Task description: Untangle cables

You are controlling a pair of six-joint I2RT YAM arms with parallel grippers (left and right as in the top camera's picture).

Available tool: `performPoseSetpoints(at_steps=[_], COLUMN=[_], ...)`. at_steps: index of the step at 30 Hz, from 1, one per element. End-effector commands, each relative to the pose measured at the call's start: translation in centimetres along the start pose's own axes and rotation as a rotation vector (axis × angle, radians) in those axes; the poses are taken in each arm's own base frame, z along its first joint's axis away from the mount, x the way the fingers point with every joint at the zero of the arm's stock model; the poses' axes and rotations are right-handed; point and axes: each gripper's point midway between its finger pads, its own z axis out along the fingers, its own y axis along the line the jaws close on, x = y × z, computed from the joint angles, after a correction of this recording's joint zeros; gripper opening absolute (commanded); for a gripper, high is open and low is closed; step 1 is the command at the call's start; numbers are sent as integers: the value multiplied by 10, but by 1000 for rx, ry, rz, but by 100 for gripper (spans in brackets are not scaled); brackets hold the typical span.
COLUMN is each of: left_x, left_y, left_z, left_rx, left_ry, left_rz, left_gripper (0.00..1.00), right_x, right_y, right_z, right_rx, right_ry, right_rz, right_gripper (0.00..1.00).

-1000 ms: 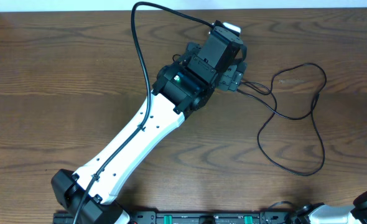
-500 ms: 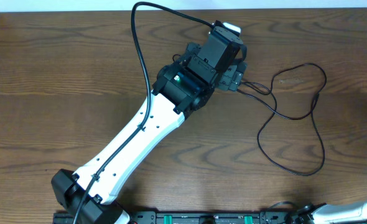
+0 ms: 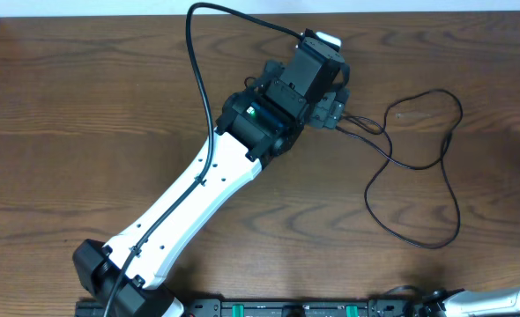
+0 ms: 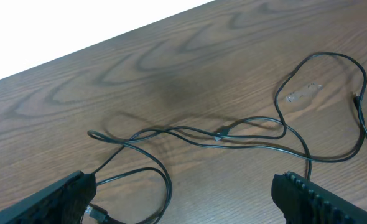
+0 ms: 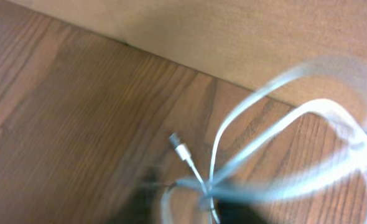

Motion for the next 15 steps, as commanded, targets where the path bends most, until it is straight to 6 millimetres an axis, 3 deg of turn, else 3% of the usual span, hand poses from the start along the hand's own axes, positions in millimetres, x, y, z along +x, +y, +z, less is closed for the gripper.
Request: performPoseSetpoints(at_steps=[1, 2, 6, 15], left_x=[-6, -6, -6, -6], left_y=[3, 3, 3, 3], left_z=[-7, -7, -7, -7], left_rx=[-10, -10, -10, -10], left_ry=[-22, -22, -22, -22], left_rz=[-3, -3, -3, -3], left_gripper=[95, 95, 95, 95], right_x=[-2, -1, 3, 10], right_y=[4, 6, 20, 75], right_z=[2, 2, 1, -19], right_rx=[-40, -53, -130, -458], right_ry=[0, 3, 27, 107], right_rz=[15, 21, 85, 202], right_gripper=[84, 99, 99, 99])
